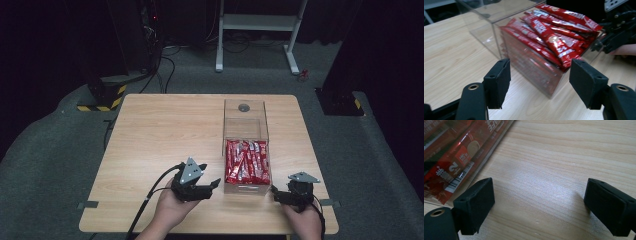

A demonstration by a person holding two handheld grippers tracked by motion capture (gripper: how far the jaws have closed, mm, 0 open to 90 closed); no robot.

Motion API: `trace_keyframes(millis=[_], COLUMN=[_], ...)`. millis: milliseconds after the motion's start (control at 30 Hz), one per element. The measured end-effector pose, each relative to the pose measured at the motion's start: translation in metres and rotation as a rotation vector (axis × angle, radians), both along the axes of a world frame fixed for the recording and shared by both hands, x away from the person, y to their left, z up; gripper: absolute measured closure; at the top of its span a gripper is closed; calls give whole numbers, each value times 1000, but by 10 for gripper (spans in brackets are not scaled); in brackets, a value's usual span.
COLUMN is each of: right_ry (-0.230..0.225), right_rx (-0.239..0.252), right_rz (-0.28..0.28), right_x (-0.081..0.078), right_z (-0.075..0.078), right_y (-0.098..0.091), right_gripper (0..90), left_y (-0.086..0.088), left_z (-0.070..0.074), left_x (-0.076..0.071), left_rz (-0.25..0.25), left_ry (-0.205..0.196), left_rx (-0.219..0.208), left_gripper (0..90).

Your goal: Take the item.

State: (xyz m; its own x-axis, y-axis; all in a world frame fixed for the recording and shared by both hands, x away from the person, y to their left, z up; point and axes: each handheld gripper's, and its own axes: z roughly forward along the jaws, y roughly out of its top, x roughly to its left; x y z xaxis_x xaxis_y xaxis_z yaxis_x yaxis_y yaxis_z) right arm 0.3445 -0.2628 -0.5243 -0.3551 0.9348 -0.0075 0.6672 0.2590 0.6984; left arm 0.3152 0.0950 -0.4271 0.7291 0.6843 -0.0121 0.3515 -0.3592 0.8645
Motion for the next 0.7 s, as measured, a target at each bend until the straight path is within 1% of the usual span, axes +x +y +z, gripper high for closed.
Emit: trace_keyframes(millis=[67, 133, 200, 267, 333, 467, 567, 700], right_ry=[-2, 0, 0, 0, -3, -3, -2, -3], right_rx=[-3, -1, -1, -1, -3, -2, -2, -2], right_rz=[2, 0, 0, 0, 3, 6, 6, 8], right_x=[0, 0, 0, 0, 0, 0, 0, 0], right_z=[0, 0, 0, 0, 0, 0, 0, 0], right_y=[0, 0, 0, 0, 0, 0, 0, 0], right_gripper=[95, 95, 95, 95, 96, 96, 96, 96], left_y=[-5, -9, -14, -19, -24, -34, -39, -44], left_z=[1, 2, 2, 3, 4, 6, 5, 3], left_x=[0, 1, 3, 5, 7, 10, 13, 18], left_rz=[-9, -19, -25, -33, -42, -53, -56, -54], left_ry=[3, -5, -7, 0, -6, -25, -12, -9], left_rx=[-5, -8, -1, -4, 3, -1, -20, -21], left_gripper=[339, 341, 341, 342, 342, 341, 345, 349])
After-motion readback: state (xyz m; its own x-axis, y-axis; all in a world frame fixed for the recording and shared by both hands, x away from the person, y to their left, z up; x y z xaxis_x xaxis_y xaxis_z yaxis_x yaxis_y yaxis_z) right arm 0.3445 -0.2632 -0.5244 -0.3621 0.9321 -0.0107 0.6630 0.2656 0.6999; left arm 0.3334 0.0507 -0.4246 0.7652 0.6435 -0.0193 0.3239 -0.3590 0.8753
